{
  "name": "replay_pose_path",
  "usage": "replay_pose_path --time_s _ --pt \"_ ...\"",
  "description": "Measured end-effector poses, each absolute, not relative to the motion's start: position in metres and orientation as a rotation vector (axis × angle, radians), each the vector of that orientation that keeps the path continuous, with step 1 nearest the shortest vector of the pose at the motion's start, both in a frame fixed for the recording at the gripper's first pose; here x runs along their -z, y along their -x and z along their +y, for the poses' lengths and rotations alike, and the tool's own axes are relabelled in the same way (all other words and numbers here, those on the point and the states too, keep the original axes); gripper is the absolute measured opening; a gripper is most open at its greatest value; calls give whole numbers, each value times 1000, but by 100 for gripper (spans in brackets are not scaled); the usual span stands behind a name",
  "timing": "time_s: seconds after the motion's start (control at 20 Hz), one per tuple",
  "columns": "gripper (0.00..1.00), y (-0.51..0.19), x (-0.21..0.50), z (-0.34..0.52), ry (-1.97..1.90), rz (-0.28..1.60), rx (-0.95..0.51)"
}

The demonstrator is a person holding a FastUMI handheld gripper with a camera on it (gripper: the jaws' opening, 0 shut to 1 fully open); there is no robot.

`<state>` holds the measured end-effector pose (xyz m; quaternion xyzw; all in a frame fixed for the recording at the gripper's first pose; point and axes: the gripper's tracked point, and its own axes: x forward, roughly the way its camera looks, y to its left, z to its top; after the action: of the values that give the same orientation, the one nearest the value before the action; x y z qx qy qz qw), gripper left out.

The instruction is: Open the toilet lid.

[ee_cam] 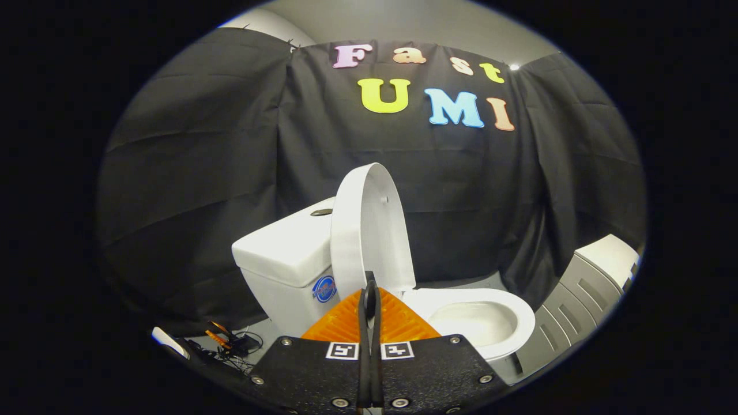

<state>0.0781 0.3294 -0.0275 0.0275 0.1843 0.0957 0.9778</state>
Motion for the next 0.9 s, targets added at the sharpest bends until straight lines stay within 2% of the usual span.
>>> replay_pose_path --time_s 0.4,0.75,0.85,0.9 --pt "0 -76 25 346 34 363 -200" --pt "0 -82 19 339 -47 353 -225" --pt "3 -83 15 343 -48 346 -265" --pt "8 -83 17 346 -55 350 -290"
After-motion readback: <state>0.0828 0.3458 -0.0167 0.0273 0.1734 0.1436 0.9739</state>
